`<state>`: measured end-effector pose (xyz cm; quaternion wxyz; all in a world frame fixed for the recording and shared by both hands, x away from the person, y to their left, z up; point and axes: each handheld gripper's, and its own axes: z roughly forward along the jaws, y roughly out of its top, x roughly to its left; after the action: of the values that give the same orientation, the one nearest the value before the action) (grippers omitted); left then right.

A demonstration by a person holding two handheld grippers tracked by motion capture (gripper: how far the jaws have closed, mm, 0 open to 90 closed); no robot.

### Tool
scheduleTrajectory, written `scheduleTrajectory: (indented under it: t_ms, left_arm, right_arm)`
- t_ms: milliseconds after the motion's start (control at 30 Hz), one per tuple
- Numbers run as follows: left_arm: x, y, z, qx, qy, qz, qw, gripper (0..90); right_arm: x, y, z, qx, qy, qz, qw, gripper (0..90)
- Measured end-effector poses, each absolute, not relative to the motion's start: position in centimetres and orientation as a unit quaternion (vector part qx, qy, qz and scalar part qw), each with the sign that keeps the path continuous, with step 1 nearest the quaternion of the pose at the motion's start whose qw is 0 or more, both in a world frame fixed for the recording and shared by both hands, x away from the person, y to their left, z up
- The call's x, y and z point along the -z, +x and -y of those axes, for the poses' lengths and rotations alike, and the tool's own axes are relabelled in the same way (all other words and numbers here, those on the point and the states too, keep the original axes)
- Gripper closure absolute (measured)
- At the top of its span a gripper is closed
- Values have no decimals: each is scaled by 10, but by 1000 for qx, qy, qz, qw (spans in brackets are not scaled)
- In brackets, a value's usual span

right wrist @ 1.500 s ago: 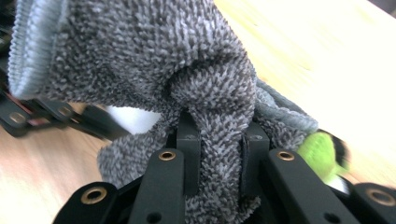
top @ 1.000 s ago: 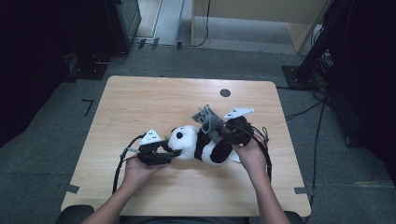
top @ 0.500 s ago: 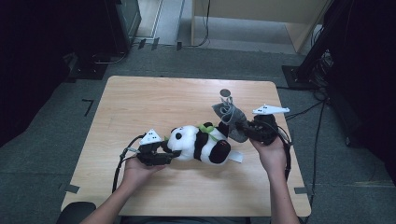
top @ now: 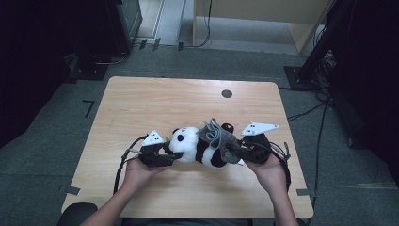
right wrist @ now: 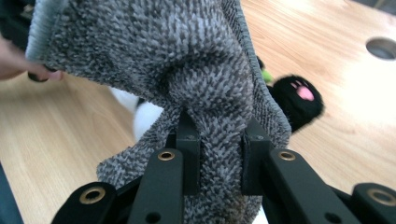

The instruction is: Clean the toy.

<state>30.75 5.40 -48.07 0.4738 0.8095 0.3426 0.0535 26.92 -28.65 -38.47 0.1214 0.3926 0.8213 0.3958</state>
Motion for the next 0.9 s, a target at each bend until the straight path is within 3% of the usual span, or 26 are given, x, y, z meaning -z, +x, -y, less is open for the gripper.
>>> scheduleTrajectory:
  t_ms: [133, 367, 600, 767, 900]
  left_arm:
    - [481, 308, -55, -51, 809, -343, 475, 388]
    - [481, 309, -56, -47, 808, -345, 476, 386]
    - [481, 310, -56, -45, 805, -348, 478, 386]
    - [481, 310, -56, -45, 805, -348, 477, 386]
    - [481, 310, -56, -44, 806, -349, 477, 386]
  right_arm:
    - [390, 272, 298, -364, 408, -825, 142, 758]
    - [412, 281, 310, -326, 430, -832, 129, 754]
    - [378, 268, 320, -398, 426, -798, 150, 758]
    - [355, 253, 300, -429, 382, -804, 153, 757]
    - [362, 254, 276, -407, 348, -834, 134, 755]
